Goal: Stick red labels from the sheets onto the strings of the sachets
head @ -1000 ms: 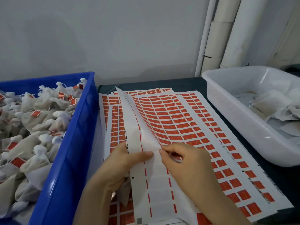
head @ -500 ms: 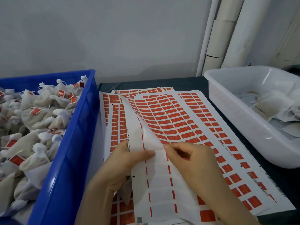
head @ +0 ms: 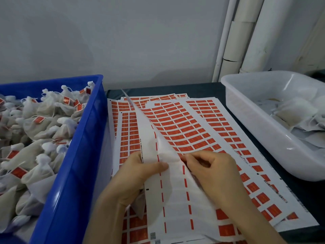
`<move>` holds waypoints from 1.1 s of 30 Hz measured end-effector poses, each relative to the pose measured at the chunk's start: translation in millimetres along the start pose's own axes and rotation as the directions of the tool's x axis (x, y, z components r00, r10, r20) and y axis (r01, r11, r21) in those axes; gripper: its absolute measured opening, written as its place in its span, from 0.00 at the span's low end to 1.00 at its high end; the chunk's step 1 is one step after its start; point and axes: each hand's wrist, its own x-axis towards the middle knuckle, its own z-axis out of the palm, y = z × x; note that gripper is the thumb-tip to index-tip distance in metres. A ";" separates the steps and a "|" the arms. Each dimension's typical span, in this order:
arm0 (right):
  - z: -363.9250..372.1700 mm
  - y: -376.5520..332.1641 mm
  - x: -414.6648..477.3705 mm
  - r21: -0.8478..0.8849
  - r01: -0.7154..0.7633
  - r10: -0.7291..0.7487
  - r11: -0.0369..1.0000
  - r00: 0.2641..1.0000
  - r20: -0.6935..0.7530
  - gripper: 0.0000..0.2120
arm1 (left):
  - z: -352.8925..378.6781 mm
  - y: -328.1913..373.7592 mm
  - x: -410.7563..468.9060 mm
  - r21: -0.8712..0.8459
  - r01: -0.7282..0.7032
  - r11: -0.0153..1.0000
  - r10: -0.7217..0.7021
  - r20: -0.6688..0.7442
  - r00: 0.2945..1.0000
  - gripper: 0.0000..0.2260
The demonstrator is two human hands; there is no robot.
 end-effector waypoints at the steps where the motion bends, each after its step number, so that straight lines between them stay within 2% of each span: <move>1: -1.5 -0.7 -0.2 0.018 -0.007 0.007 1.000 1.000 0.016 0.04 | -0.3 0.1 -0.1 -0.012 -0.003 1.000 0.003 -0.005 1.000 0.25; 4: -1.6 -8.1 -6.2 0.013 0.044 -0.045 0.999 0.997 0.061 0.05 | 0.3 3.0 -1.0 -0.029 -0.014 0.999 0.014 -0.005 1.000 0.23; 6: 3.1 -7.1 -9.8 -0.126 0.171 -0.170 0.977 0.985 0.025 0.09 | 0.8 4.4 -2.2 -0.021 -0.022 1.000 0.021 -0.003 1.000 0.23; 9: 6.9 -2.9 -8.8 -0.312 0.252 -0.274 0.916 0.961 -0.029 0.04 | 0.7 4.4 -4.3 0.020 -0.049 0.999 0.048 0.021 0.999 0.26; 11: 6.8 -1.4 -9.4 -0.291 0.234 -0.254 0.928 0.967 -0.032 0.04 | -0.5 4.0 -4.8 0.046 -0.054 0.997 0.053 0.034 0.998 0.26; 15: 3.3 -2.2 -10.0 -0.054 0.014 -0.015 0.998 1.000 -0.010 0.11 | -2.4 3.4 -4.3 0.063 -0.054 0.997 0.051 0.054 0.997 0.25; 18: 1.7 3.1 -7.2 -0.020 -0.060 0.059 0.998 0.998 -0.019 0.13 | -2.7 0.9 -5.3 0.059 -0.032 0.998 0.029 0.050 0.998 0.26; 24: -0.9 3.4 -7.0 0.000 -0.053 0.053 0.999 0.998 0.030 0.04 | -6.3 -1.5 -4.7 0.036 -0.008 0.999 0.007 0.020 1.000 0.26; 28: 2.4 -2.3 -10.6 0.011 -0.018 0.018 1.000 0.999 -0.030 0.11 | -10.4 -6.7 -1.7 0.034 0.010 0.999 -0.010 0.011 1.000 0.16; 33: 11.5 -3.7 -8.8 -0.090 0.018 -0.021 0.996 0.999 -0.030 0.27 | -9.1 -9.3 0.0 0.022 0.034 0.999 -0.034 -0.009 0.999 0.15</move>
